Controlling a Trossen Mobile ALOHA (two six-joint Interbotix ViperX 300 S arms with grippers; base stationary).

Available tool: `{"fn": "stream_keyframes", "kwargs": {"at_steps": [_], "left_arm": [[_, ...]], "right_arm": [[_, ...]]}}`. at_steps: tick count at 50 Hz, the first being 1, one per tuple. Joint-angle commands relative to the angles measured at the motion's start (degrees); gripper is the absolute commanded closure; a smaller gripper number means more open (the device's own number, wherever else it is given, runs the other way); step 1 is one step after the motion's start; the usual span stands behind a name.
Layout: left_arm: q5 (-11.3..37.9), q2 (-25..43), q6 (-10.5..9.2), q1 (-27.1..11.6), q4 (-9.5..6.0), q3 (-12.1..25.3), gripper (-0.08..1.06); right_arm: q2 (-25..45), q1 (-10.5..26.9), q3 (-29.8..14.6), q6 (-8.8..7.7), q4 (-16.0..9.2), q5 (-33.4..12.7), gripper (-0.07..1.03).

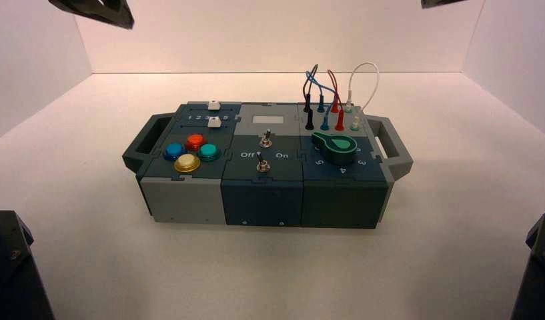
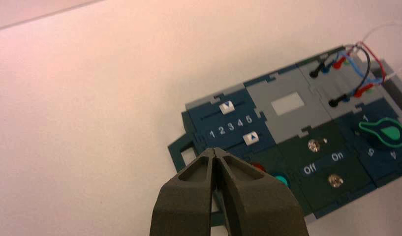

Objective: Move the bottom slider to position 2.

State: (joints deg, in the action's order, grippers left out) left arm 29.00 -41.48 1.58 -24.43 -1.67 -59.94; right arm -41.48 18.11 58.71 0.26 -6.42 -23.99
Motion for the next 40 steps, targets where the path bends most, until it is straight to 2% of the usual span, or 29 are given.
{"fn": "stream_keyframes", "kwargs": {"at_steps": [1,31,40], "left_arm": [[0.35,0.79,0.09,-0.53,-0.09,1.85,1.0],[1.85,7.29,0.09,-0.7,-0.09,3.08,1.0],[1.85,8.96,0.0,-1.23,-0.26,3.69,1.0]], "right_arm": [[0.35,1.49,-2.02,0.0,-0.7,-0.18,0.98],[5.36,11.51,-4.04,-0.09,-0.97,-1.05,0.98],[8.0,14.85,-5.19,-0.09,-2.37,-1.23,0.98]]}}
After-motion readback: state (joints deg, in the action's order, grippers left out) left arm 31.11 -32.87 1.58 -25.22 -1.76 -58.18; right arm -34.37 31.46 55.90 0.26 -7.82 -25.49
